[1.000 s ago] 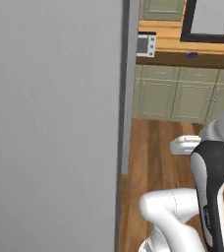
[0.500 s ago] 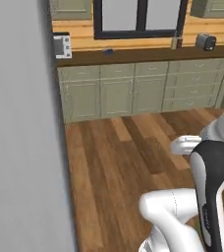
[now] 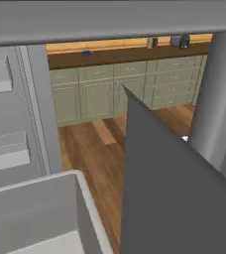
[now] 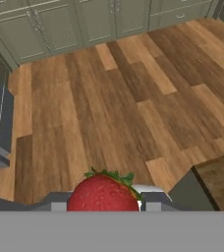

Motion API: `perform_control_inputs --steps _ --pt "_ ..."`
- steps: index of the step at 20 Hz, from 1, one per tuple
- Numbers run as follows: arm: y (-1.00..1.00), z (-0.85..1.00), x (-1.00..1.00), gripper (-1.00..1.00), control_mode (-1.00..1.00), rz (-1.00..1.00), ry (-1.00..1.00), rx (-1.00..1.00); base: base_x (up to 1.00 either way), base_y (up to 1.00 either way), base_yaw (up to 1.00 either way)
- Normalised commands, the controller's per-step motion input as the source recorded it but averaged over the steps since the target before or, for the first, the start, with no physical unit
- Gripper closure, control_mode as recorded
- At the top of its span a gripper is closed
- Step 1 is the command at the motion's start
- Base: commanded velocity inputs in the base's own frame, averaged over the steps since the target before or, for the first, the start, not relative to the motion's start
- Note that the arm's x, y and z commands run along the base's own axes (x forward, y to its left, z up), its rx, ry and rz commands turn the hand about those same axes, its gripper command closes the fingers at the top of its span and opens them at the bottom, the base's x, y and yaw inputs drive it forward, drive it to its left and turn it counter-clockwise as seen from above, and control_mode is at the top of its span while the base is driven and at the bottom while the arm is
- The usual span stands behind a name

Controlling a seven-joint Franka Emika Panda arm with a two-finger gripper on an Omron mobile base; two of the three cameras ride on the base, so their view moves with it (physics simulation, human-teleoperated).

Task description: Take the strawberry from the fridge and place it on top of the pancake, located on the dining counter.

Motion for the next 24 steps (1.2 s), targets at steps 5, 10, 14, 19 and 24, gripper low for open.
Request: perform_control_inputs --steps 5,10,14,19,24 --pt "0.00 0.00 0.00 1.00 1.00 0.00 0.00 0.00 -1.00 0.13 -0.17" --pt "0.00 0.00 0.00 1.00 1.00 0.00 0.00 0.00 -0.76 0.20 -0.03" --pt "0.00 0.00 0.00 1.00 1.00 0.00 0.00 0.00 -0.99 -0.81 -0.08" --pt "0.00 0.00 0.00 1.00 1.00 0.00 0.00 0.00 -1.00 -0.84 -0.11" --pt "0.00 0.00 0.00 1.00 1.00 0.00 0.00 0.00 -1.00 -0.80 -0.10"
